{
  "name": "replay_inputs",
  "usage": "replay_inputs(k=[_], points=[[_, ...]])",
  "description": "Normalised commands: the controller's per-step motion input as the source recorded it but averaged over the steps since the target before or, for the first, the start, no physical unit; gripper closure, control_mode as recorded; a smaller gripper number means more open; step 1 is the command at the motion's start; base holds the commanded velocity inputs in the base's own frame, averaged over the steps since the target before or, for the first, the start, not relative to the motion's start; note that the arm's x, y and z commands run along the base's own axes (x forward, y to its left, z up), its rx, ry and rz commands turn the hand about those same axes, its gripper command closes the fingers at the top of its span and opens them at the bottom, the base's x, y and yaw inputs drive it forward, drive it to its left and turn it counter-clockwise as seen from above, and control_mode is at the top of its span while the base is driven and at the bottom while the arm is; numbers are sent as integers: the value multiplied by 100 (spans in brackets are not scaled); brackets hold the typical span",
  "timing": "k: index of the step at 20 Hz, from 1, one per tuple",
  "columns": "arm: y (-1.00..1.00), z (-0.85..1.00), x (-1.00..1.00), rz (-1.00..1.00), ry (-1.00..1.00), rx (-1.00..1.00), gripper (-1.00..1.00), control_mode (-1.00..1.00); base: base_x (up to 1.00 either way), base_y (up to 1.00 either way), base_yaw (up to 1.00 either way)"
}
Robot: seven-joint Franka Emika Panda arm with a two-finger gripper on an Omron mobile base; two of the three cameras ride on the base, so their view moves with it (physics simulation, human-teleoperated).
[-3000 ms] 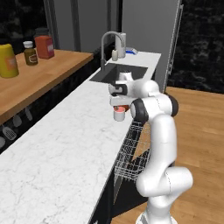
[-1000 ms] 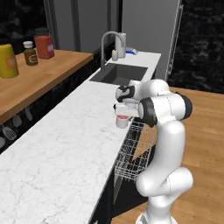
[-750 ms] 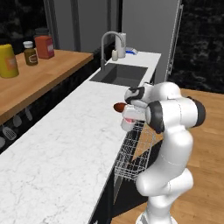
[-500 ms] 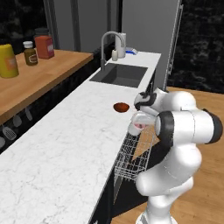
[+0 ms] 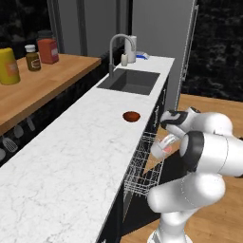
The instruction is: Pick up the cup and bowl from the counter, place them in the dishwasher, and close the dishwasher door.
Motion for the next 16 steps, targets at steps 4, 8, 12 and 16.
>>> replay_inputs(k=[4, 8, 12, 16], points=[[0, -23, 2, 29, 1, -9, 100, -100, 0, 0, 0], [4, -56, 35, 22, 5, -15, 100, -100, 0, 0, 0], [0, -70, 23, 19, 1, -12, 100, -100, 0, 0, 0], [-1, -60, 4, 11, -7, -5, 100, -100, 0, 0, 0]])
